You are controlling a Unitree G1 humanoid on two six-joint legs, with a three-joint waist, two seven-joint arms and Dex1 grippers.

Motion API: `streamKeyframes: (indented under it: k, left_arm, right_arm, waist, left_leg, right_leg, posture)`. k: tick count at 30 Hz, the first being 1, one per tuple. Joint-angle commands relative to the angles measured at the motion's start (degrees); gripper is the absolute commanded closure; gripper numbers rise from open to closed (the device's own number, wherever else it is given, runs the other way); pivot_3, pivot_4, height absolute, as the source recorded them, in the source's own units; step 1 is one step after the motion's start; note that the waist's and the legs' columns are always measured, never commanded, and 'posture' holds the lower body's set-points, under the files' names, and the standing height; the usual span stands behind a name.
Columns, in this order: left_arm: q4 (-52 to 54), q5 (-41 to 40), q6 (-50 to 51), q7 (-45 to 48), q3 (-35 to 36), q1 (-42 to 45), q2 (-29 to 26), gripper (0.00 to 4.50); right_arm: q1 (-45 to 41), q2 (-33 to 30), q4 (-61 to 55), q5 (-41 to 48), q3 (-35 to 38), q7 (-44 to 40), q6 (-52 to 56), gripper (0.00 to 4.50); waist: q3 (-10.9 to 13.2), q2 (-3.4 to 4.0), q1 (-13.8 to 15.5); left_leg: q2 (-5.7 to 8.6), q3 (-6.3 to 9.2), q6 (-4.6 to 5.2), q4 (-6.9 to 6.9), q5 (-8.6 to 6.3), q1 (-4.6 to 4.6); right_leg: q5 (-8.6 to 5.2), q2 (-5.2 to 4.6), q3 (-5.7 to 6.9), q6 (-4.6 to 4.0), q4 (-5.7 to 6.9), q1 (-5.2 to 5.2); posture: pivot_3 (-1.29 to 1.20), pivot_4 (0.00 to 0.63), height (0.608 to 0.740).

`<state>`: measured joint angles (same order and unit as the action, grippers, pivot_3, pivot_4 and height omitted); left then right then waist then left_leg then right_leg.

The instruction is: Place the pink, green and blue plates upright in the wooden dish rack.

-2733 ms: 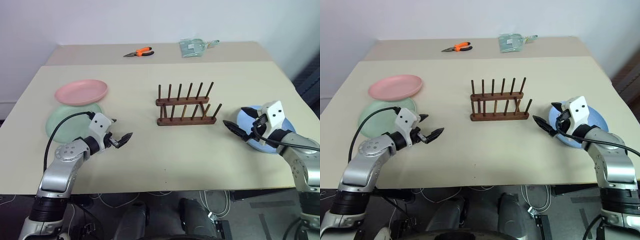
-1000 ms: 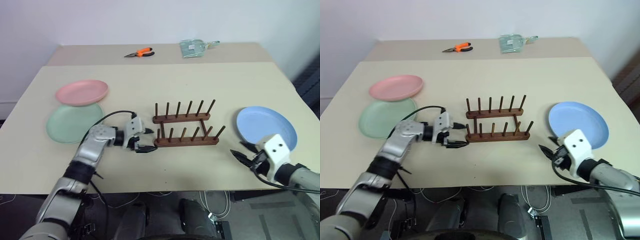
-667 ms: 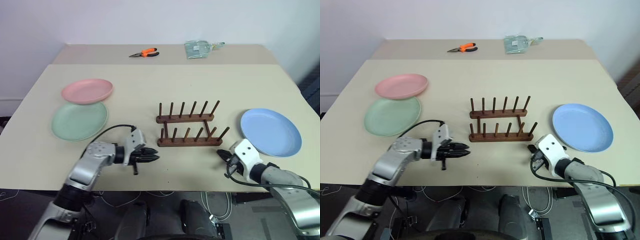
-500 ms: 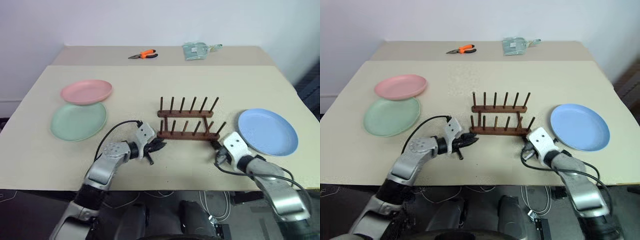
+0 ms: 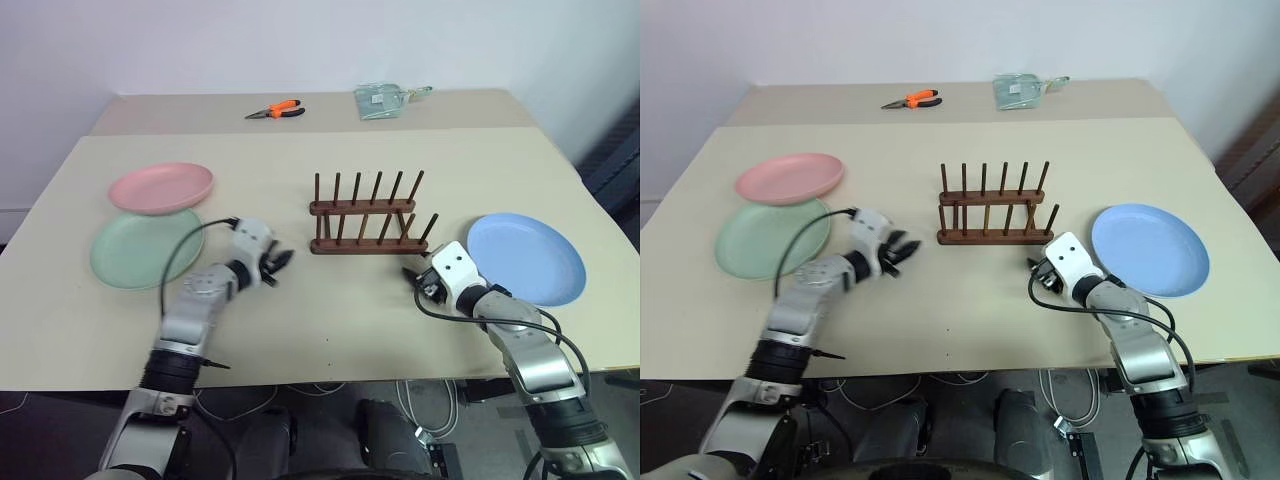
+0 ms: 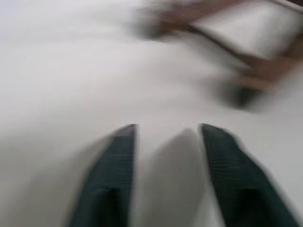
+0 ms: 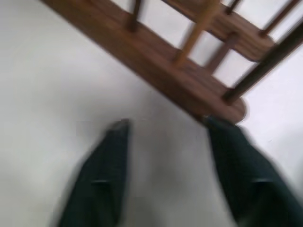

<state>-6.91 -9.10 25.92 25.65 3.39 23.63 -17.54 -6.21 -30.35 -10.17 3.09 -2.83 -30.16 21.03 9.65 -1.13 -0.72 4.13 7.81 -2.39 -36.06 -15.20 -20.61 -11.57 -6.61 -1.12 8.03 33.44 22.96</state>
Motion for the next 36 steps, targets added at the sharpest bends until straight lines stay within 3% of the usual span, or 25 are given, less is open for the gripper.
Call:
streamKeyframes:
  k: [1,2,11,16,21,24,28,31,36]
  left_arm:
    - [0.52,-3.76,0.22,-16.29,13.38,8.93,2.65,0.43]
    - [0.66,-4.95,0.71,-21.24,17.09,11.32,3.83,0.04]
    - [10.81,-12.87,8.84,-45.82,34.44,16.07,10.12,0.04]
    - [10.75,-20.32,16.72,-48.5,38.54,15.79,10.49,0.04]
    - [-0.94,-28.74,18.87,-48.81,45.44,19.66,8.51,0.04]
    - [-8.84,-30.27,16.2,-48.86,47.2,22.27,6.41,0.89]
    - [-13.24,-30.77,13.44,-45.67,45.12,24.03,4.89,2.96]
    - [-8.86,-32.17,14.39,-38.82,39.74,23.85,5.61,4.41]
    - [0.84,-31.56,16.34,-31.17,28.83,20.96,6.66,4.41]
  right_arm:
    - [0.11,-0.42,-5.05,1.15,-0.89,-2.23,0.83,0.15]
    - [0.1,-0.33,-5.17,0.94,-1.37,-2.48,1.0,0.08]
    - [-2.68,-0.2,-2.53,-1.04,-3.53,-3.39,-0.88,0.08]
    - [-4.12,-0.05,-1.61,-1.36,-3.63,-3.91,-2.22,0.08]
    - [-5.08,1.01,-2.14,-1.79,-3.56,-3.11,-3.39,0.08]
    - [-4.38,0.94,-3.18,-2.23,-2.7,-2.22,-3.92,0.08]
    - [-2.87,0.45,-5.15,-0.19,0.12,-2.16,-2.25,0.04]
    - [-1.23,-2.04,-8.92,0.73,3.19,-3.15,-0.95,0.0]
    - [-3.85,-5.47,-14.81,2.3,6.16,-4.75,0.21,0.0]
  waist:
    - [0.08,-0.06,0.4]
    - [0.09,-0.11,0.58]
    - [0.08,-0.15,1.13]
    - [0.09,-0.18,1.46]
    - [0.09,-0.19,1.39]
    - [0.1,-0.21,1.36]
    - [0.1,-0.21,1.36]
    - [0.12,-0.23,1.56]
    - [0.15,-0.28,1.24]
  left_leg:
    - [0.01,0.0,-0.01,-0.06,0.0,-0.07]
    - [0.03,0.11,-0.03,-0.15,0.02,-0.23]
    - [0.13,0.09,-0.1,-0.12,0.05,-0.59]
    - [0.14,0.09,-0.12,-0.17,0.06,-0.65]
    - [0.15,0.12,-0.13,-0.17,0.07,-0.64]
    - [0.15,0.12,-0.14,-0.16,0.07,-0.65]
    - [0.15,0.1,-0.14,-0.15,0.08,-0.66]
    - [0.16,0.12,-0.14,-0.17,0.08,-0.7]
    - [0.18,0.1,-0.14,-0.17,0.08,-0.72]
  right_leg:
    - [0.01,-0.01,0.0,0.02,0.0,0.03]
    - [0.02,-0.01,0.07,0.03,-0.01,0.07]
    - [0.08,-0.04,0.07,-0.01,-0.08,0.43]
    - [0.08,-0.03,0.07,0.01,-0.07,0.43]
    - [0.07,-0.03,0.11,0.02,-0.05,0.43]
    - [0.09,-0.02,0.11,-0.01,-0.05,0.46]
    - [0.13,-0.02,0.1,-0.08,-0.06,0.47]
    - [0.14,-0.03,0.1,-0.1,-0.07,0.46]
    - [0.14,-0.04,0.08,-0.1,-0.08,0.47]
  posture:
    - [0.0,0.15,0.74]
    - [0.0,0.15,0.74]
    - [0.0,0.15,0.74]
    - [0.0,0.15,0.74]
    - [0.0,0.15,0.74]
    - [0.0,0.15,0.74]
    - [0.0,0.15,0.74]
    - [0.0,0.15,0.74]
    - [0.0,0.15,0.74]
